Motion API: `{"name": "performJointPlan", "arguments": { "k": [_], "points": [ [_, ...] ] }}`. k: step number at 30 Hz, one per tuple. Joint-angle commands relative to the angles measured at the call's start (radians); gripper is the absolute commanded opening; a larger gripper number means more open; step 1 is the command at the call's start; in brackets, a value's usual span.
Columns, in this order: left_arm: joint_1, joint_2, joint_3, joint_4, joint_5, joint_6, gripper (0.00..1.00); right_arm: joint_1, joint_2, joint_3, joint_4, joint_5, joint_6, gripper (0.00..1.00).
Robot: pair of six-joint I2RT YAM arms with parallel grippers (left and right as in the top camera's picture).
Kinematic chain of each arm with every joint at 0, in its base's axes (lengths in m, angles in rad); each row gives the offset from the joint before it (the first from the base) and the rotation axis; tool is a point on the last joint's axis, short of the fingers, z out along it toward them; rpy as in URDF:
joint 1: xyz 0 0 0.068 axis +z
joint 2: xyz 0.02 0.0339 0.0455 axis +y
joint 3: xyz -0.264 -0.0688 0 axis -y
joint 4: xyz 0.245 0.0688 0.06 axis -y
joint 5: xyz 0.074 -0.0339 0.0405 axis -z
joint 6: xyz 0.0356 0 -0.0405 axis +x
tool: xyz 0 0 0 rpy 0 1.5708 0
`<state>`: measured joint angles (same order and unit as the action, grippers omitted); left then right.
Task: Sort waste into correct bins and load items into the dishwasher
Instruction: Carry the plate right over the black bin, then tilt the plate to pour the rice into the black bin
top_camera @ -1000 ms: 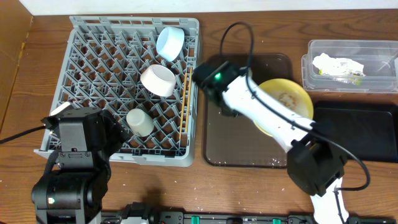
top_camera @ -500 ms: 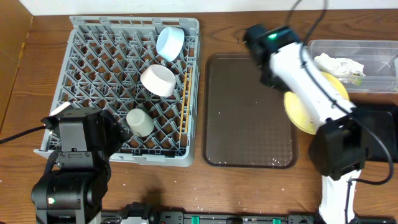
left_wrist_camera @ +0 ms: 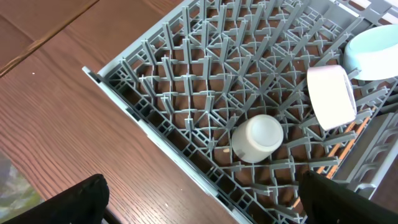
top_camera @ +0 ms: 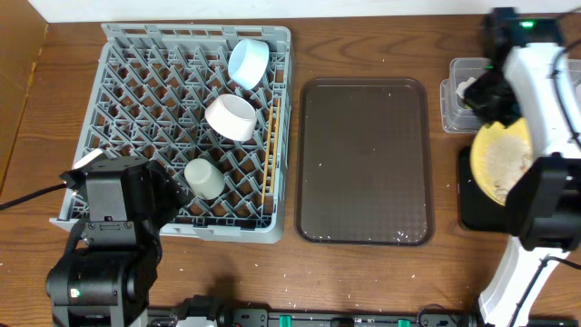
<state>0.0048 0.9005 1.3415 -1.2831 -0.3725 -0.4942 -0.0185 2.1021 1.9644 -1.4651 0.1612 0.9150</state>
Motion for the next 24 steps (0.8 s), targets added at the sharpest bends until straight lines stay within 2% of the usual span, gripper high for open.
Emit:
{"name": "performJointPlan", "arguments": {
  "k": [1,10,24],
  "points": [
    [0.003,0.000,0.010,-0.004,-0.010,-0.001,0.98,-0.097,-0.043,0.020,0.005,-0.178,-0.105,0.02],
    [0.003,0.000,0.010,-0.004,-0.010,-0.002,0.98,-0.294,-0.043,0.020,0.001,-0.476,-0.285,0.01],
    [0.003,0.000,0.010,-0.004,-0.010,-0.002,0.98,-0.466,-0.043,0.020,-0.068,-0.826,-0.488,0.01]
  ]
}}
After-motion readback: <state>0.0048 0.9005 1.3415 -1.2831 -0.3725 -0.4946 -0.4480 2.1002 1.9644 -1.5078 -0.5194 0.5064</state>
